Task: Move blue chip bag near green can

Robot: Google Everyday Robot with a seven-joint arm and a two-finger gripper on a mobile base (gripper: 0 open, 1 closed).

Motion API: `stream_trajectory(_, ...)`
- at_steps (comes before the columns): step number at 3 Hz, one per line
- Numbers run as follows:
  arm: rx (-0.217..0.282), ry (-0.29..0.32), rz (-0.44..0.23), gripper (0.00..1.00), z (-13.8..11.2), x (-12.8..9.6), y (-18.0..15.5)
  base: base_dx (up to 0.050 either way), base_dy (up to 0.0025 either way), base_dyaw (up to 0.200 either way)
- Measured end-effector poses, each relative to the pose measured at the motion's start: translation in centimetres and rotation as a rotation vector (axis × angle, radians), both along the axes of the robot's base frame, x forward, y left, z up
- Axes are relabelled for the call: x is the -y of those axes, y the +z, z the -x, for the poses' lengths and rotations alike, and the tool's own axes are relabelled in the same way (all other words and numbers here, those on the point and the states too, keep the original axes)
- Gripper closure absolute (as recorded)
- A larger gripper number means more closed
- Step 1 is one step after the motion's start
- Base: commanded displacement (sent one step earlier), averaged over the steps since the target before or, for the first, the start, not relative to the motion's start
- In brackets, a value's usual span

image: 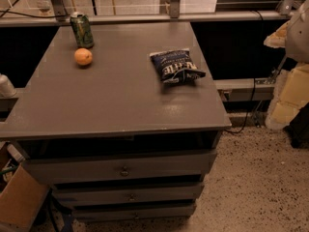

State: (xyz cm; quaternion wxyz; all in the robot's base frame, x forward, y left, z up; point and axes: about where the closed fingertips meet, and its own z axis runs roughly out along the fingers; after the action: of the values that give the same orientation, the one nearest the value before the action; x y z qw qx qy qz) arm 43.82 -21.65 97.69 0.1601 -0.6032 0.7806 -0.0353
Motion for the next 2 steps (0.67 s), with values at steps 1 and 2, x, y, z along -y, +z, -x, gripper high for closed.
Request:
stream_trajectory(1, 0.0, 0.0, 0.0, 0.0, 0.0, 0.0, 0.0, 0.1, 0.0, 0.0)
stream_trajectory(2, 0.0, 0.0, 0.0, 0.0, 0.0, 0.0, 0.0, 0.0, 0.0, 0.0)
